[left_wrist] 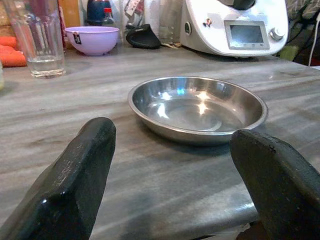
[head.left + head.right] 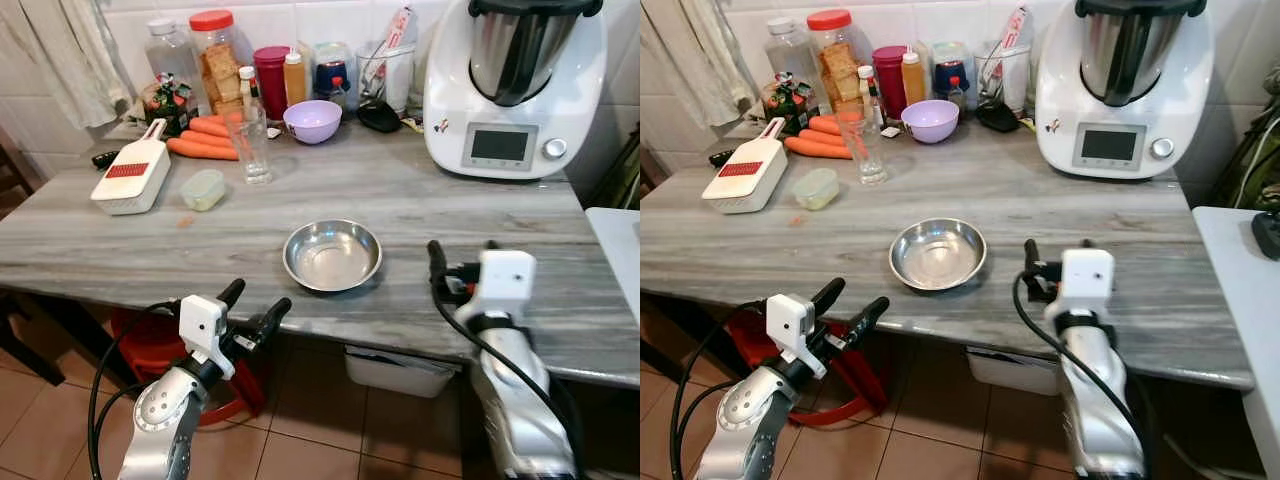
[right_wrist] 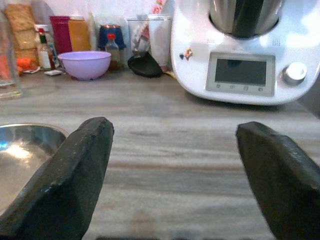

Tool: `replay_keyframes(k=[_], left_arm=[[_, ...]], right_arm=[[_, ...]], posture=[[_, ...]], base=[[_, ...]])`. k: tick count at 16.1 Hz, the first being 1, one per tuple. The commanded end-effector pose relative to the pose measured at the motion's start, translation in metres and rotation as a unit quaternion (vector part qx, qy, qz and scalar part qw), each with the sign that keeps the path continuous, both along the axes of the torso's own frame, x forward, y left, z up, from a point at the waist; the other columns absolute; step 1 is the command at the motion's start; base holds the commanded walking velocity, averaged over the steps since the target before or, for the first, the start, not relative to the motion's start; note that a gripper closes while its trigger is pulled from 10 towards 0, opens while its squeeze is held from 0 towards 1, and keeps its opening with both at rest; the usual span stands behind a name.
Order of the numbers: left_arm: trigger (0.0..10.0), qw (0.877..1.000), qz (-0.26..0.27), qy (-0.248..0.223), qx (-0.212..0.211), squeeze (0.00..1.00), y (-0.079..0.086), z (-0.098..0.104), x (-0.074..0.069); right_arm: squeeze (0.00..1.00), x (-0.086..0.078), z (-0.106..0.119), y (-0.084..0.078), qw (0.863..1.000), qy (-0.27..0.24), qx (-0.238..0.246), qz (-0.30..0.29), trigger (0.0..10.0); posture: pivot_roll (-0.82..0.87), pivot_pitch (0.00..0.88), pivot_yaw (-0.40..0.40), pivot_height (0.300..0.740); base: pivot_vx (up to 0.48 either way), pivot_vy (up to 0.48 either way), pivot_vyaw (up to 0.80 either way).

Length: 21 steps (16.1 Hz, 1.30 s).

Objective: Setting the table

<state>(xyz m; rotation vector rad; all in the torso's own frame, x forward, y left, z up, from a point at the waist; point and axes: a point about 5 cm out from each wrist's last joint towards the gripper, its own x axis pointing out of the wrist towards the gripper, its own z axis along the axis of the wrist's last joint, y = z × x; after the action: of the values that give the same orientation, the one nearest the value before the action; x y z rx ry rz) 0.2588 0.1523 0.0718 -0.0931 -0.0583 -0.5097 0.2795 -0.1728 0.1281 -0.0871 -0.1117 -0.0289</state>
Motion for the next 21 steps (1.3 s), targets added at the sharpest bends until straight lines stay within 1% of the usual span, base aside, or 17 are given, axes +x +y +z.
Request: replay_keyframes(k=[1,2,3,5,6,7,8,11,12,13,14,15,16,18,19,20,21], left_arm=[[10.0,1.000,0.008,-0.002,0.007,0.00,0.004,0.001,0.002],[10.0,1.000,0.010,-0.001,0.008,0.00,0.005,0.000,0.002],[10.0,1.000,0.021,0.001,0.015,0.00,0.007,0.000,0.003],[10.0,0.994,0.097,0.016,0.051,0.00,0.019,-0.006,0.011],[10.0,0.992,0.115,0.025,0.056,0.00,0.021,-0.009,0.013],[10.0,0.989,0.133,0.035,0.053,0.00,0.024,-0.010,0.014],[10.0,0.987,0.144,0.034,0.058,0.00,0.026,-0.010,0.015],[10.0,0.984,0.164,0.034,0.059,0.00,0.028,-0.012,0.014],[10.0,0.983,0.171,0.042,0.052,0.00,0.029,-0.013,0.013],[10.0,0.983,0.171,0.045,0.049,0.00,0.029,-0.014,0.013],[10.0,0.983,0.169,0.048,0.046,0.00,0.028,-0.014,0.013],[10.0,0.983,0.169,0.049,0.045,0.00,0.028,-0.014,0.014],[10.0,0.983,0.169,0.051,0.041,0.00,0.027,-0.014,0.014],[10.0,0.983,0.172,0.048,0.045,0.00,0.026,-0.013,0.014],[10.0,0.983,0.174,0.049,0.045,0.00,0.026,-0.014,0.014],[10.0,0.982,0.176,0.051,0.045,0.00,0.027,-0.014,0.014],[10.0,0.982,0.177,0.053,0.045,0.00,0.027,-0.014,0.013]], right_arm=[[0.65,-0.005,0.001,0.000,1.000,0.005,-0.009,0.017,10.0],[0.00,-0.007,0.002,-0.002,1.000,0.004,-0.003,0.018,10.0],[0.00,-0.008,0.002,-0.003,1.000,0.008,0.003,0.025,10.0],[0.00,-0.007,-0.003,-0.006,0.998,0.030,-0.042,-0.029,10.0],[0.00,-0.007,-0.004,-0.004,0.998,0.033,-0.039,-0.021,10.0],[0.00,-0.010,-0.005,0.008,0.997,0.033,0.013,0.061,10.0],[1.00,-0.011,-0.006,0.009,0.997,0.034,0.007,0.063,10.0],[1.00,-0.011,-0.003,0.010,0.999,0.025,-0.025,0.040,10.0],[0.00,-0.014,-0.006,0.014,0.996,0.043,-0.002,0.077,10.0],[0.00,-0.015,-0.005,0.015,0.994,0.045,0.030,0.091,10.0],[0.00,-0.015,-0.003,0.013,0.995,0.037,0.043,0.080,10.0],[0.00,-0.014,-0.003,0.011,0.996,0.036,0.041,0.071,10.0],[0.00,-0.012,-0.004,0.008,0.998,0.037,-0.015,0.047,10.0],[0.00,-0.012,-0.008,0.007,0.998,0.049,0.033,0.035,10.0],[0.00,-0.011,-0.006,0.003,0.999,0.047,0.011,0.014,10.0],[0.00,-0.012,-0.007,0.003,0.998,0.057,0.035,0.019,10.0],[0.00,-0.013,-0.006,0.001,0.998,0.054,0.024,0.019,10.0]], posture=[[-0.06,0.000,0.097,0.740],[-0.06,0.000,0.099,0.740],[-0.06,0.000,0.099,0.740],[-0.06,0.000,0.099,0.740],[-0.07,0.000,0.101,0.740],[-0.06,0.000,0.099,0.740],[-0.06,0.000,0.099,0.740],[-0.06,0.000,0.095,0.740],[-0.06,0.000,0.094,0.740],[-0.06,0.000,0.094,0.740],[-0.06,0.000,0.094,0.740],[-0.06,0.000,0.094,0.740],[-0.06,0.000,0.094,0.740],[-0.06,0.000,0.092,0.740],[-0.06,0.000,0.091,0.740],[-0.06,0.000,0.092,0.740],[-0.06,0.000,0.091,0.740]], base=[[0.000,0.000,0.00],[0.000,0.000,0.00],[0.000,0.000,0.00],[0.000,0.000,0.00],[0.000,0.000,0.00],[0.000,0.000,0.00],[0.000,0.000,0.00],[0.000,0.000,0.00],[0.000,0.000,0.00],[0.000,0.000,0.00],[0.000,0.000,0.00],[0.000,0.000,0.00],[0.000,0.000,0.00],[0.000,0.000,0.00],[0.000,0.000,0.00],[0.000,0.000,0.00],[0.000,0.000,0.00]])
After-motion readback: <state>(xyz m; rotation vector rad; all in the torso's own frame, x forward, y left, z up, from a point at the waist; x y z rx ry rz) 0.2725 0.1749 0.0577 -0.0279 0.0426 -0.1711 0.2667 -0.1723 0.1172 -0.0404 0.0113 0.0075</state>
